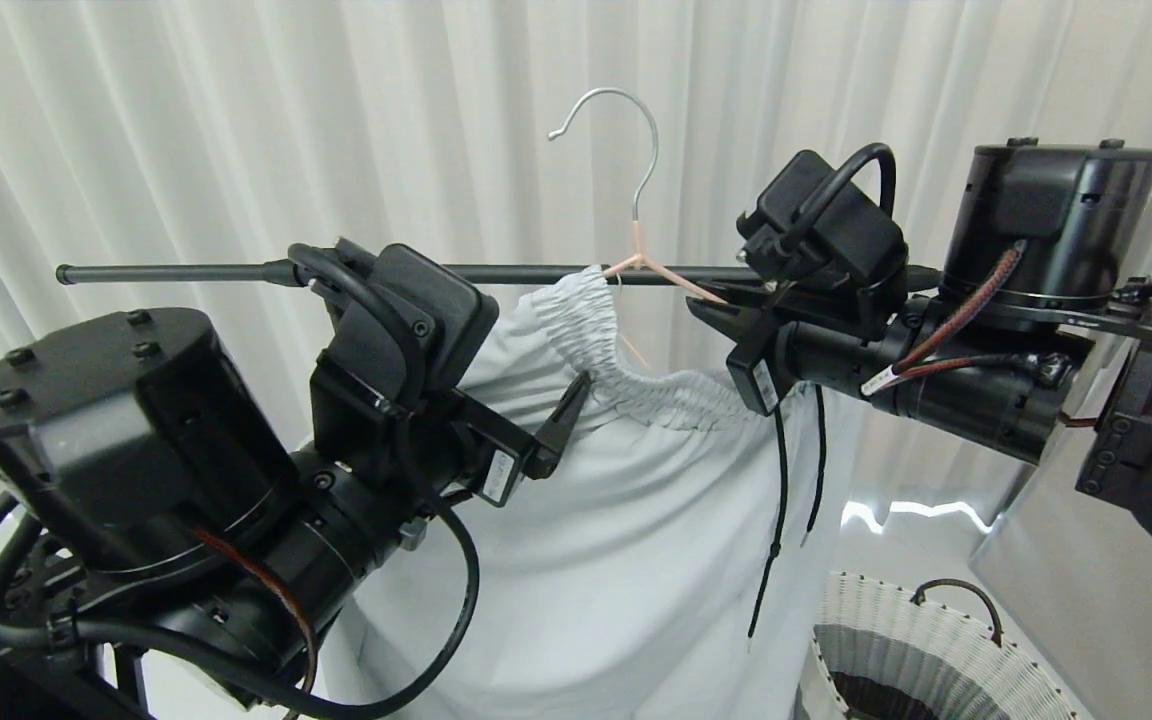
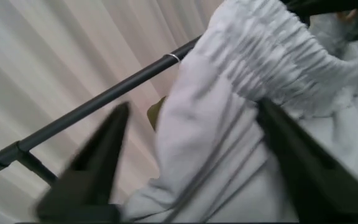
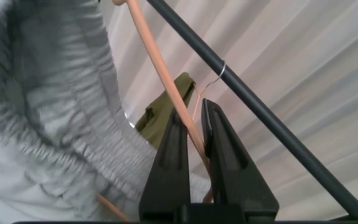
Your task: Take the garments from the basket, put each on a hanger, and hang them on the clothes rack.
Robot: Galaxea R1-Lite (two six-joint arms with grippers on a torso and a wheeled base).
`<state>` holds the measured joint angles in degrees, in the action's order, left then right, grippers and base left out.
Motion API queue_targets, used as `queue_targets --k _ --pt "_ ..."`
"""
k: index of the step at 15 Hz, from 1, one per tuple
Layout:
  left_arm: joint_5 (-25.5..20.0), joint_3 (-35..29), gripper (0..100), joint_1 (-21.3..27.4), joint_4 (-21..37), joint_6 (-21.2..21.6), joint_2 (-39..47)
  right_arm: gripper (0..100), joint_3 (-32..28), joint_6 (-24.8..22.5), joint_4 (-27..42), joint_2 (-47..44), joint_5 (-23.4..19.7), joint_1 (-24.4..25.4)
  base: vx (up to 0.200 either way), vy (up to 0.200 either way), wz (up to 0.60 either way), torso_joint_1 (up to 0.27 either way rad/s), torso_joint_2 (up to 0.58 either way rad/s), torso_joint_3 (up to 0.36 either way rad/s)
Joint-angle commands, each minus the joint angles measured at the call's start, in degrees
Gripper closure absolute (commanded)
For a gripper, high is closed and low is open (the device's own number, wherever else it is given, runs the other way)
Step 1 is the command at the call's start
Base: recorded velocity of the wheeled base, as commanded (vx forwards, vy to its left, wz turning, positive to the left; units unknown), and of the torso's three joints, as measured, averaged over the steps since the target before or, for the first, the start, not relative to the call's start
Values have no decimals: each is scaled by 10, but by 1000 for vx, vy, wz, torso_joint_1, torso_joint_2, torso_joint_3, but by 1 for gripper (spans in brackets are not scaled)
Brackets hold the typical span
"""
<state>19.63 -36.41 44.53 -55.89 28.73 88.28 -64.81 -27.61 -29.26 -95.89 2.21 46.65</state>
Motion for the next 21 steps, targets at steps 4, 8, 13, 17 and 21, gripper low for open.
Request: queue_targets --k 4,8,13,17,21 --pt "1 20 0 -19 -1 -7 -22 100 11 -8 0 16 2 -26 0 0 0 0 0 0" --pt "-6 47 0 -18 -1 -14 -58 100 12 -33 -1 19 2 -48 0 0 0 0 0 0" --pt "-7 127 0 -42 -1 -59 -110 100 25 -58 -4 32 1 -49 0 0 0 0 0 0" --pt "-18 162 0 -47 -1 -92 -135 100 26 -63 -5 40 1 -49 0 0 0 0 0 0" --pt "-72 216 0 -107 2 -116 -155 100 45 -77 -19 54 -2 -63 0 0 0 0 0 0"
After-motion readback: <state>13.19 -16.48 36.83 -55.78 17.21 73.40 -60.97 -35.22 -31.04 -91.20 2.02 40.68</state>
